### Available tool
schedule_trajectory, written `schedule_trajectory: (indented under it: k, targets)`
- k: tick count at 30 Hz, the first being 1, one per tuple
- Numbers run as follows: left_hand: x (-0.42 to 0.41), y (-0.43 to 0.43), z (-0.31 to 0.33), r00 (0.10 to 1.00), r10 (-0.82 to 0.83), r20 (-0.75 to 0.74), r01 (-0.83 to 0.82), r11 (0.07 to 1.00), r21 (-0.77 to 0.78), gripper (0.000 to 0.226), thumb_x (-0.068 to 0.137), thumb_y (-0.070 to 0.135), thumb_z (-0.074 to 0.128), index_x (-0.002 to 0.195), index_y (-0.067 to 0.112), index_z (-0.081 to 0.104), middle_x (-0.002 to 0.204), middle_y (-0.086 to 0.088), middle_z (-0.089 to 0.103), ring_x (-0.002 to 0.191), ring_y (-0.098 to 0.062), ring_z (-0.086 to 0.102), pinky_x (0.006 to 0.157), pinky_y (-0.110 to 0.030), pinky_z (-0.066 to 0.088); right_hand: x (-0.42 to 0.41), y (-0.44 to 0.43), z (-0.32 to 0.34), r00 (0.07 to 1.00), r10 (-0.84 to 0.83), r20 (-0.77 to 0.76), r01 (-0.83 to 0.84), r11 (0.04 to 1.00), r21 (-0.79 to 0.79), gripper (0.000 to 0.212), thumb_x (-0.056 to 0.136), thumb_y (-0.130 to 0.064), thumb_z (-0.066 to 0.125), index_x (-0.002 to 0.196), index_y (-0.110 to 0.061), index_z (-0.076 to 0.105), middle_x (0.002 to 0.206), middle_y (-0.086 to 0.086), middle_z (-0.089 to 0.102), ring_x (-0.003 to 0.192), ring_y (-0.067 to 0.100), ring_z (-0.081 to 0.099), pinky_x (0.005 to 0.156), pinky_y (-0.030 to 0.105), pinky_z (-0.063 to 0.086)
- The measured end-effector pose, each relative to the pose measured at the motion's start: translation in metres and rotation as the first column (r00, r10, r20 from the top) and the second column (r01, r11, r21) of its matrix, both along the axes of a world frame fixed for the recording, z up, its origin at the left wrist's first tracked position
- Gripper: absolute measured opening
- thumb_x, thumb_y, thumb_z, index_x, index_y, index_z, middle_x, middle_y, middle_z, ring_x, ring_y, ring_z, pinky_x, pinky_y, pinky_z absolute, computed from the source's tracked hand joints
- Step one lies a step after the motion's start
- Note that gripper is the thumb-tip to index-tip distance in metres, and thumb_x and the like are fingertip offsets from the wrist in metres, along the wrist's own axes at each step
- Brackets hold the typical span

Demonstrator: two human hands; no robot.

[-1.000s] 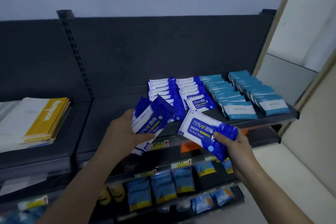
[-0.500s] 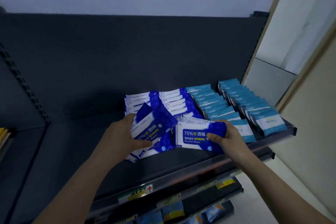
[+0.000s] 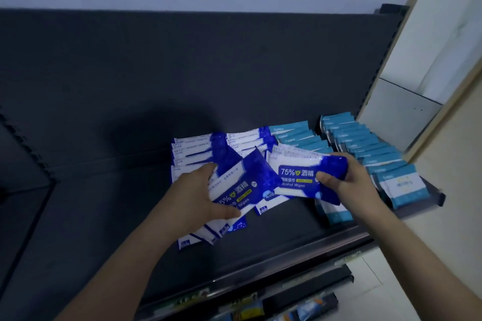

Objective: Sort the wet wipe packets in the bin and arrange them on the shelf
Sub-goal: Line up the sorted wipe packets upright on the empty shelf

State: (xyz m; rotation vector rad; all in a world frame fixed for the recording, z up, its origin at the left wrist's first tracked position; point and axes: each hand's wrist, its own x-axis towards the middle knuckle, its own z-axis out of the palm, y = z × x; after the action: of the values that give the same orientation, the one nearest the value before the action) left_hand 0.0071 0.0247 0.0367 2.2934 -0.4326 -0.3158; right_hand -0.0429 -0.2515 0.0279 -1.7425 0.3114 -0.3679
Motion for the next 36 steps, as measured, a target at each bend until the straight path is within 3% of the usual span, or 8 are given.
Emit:
schedule_trajectory:
  k: [7,13,17,19,23,29,32,36]
  targets:
    - [0.004,-0.077,-0.016,0.994,-0.108,-0.011,0.108,0.969,0.223,0.099,0.061,0.047,0.085,0.142,0.024,0.033,0.125,0.006,0.055,0.106,-0.009,0.054,0.093,-0.03,0.049,0.011,-0.052,0.007,0.98,-0.152,0.126,0.13,0.978,0.164,0.028,0.085,0.001,0.063,0.094,-0.023,0.051,0.088,-0.005,0.061,0.078,0.012,0.06,0.064,0.028,0.05]
    - [0.009,-0.133,-0.028,0.966,-0.248,-0.069,0.248,0.823,0.511,0.109,0.069,0.048,0.079,0.151,0.023,0.012,0.147,0.002,0.036,0.128,-0.016,0.04,0.103,-0.026,0.038,0.016,-0.091,-0.002,0.991,-0.08,0.107,0.05,0.965,0.256,0.027,0.085,0.0,0.062,0.094,-0.023,0.051,0.091,-0.004,0.06,0.08,0.012,0.061,0.065,0.029,0.051]
    - [0.014,-0.141,-0.038,0.968,-0.244,-0.059,0.214,0.677,0.704,0.133,0.059,0.059,0.08,0.15,0.024,-0.01,0.159,0.0,0.005,0.142,-0.023,0.013,0.116,-0.045,0.016,0.027,-0.106,-0.007,0.994,-0.023,0.109,-0.007,0.965,0.262,0.028,0.084,0.002,0.062,0.089,-0.024,0.052,0.088,-0.003,0.062,0.076,0.011,0.062,0.063,0.025,0.051]
    - [0.011,-0.14,-0.04,0.977,-0.213,-0.033,0.17,0.667,0.725,0.138,0.056,0.061,0.08,0.148,0.031,-0.017,0.158,0.005,-0.007,0.144,-0.024,0.001,0.116,-0.054,0.005,0.033,-0.11,-0.009,0.993,0.008,0.114,-0.035,0.971,0.236,0.025,0.083,0.003,0.063,0.096,-0.017,0.053,0.087,-0.002,0.062,0.075,0.012,0.06,0.06,0.022,0.05]
    - [-0.003,-0.127,-0.047,0.996,-0.091,0.022,0.056,0.767,0.639,0.131,0.057,0.062,0.078,0.146,0.041,-0.015,0.155,0.017,-0.013,0.143,-0.016,-0.008,0.114,-0.059,0.001,0.043,-0.109,-0.015,0.991,0.074,0.109,-0.096,0.971,0.217,0.03,0.082,0.004,0.063,0.106,-0.01,0.051,0.088,-0.002,0.06,0.074,0.009,0.059,0.052,0.013,0.049]
    - [-0.031,-0.102,-0.064,0.969,-0.012,0.246,-0.082,0.925,0.371,0.104,0.066,0.07,0.066,0.149,0.036,0.013,0.152,0.018,0.004,0.141,-0.007,0.0,0.118,-0.042,0.011,0.046,-0.084,-0.019,0.978,0.185,0.095,-0.207,0.92,0.332,0.03,0.084,0.003,0.062,0.091,-0.024,0.053,0.09,-0.005,0.062,0.077,0.006,0.061,0.057,0.015,0.053]
    - [-0.037,-0.077,-0.067,0.911,0.177,0.374,-0.252,0.954,0.162,0.071,0.081,0.043,0.068,0.143,0.025,0.038,0.141,0.019,0.025,0.13,0.001,0.018,0.113,-0.027,0.02,0.043,-0.064,-0.016,0.965,0.248,0.083,-0.261,0.9,0.349,0.027,0.083,0.002,0.063,0.096,-0.021,0.054,0.095,-0.001,0.064,0.081,0.01,0.064,0.063,0.022,0.053]
    - [-0.044,-0.031,-0.068,0.815,0.391,0.428,-0.46,0.885,0.067,0.043,0.087,0.017,0.066,0.128,0.013,0.057,0.126,-0.003,0.057,0.114,-0.018,0.051,0.098,-0.028,0.039,0.032,-0.023,-0.013,0.93,0.365,0.039,-0.352,0.86,0.37,0.027,0.081,-0.001,0.066,0.096,-0.02,0.055,0.094,0.002,0.068,0.081,0.015,0.067,0.064,0.029,0.056]
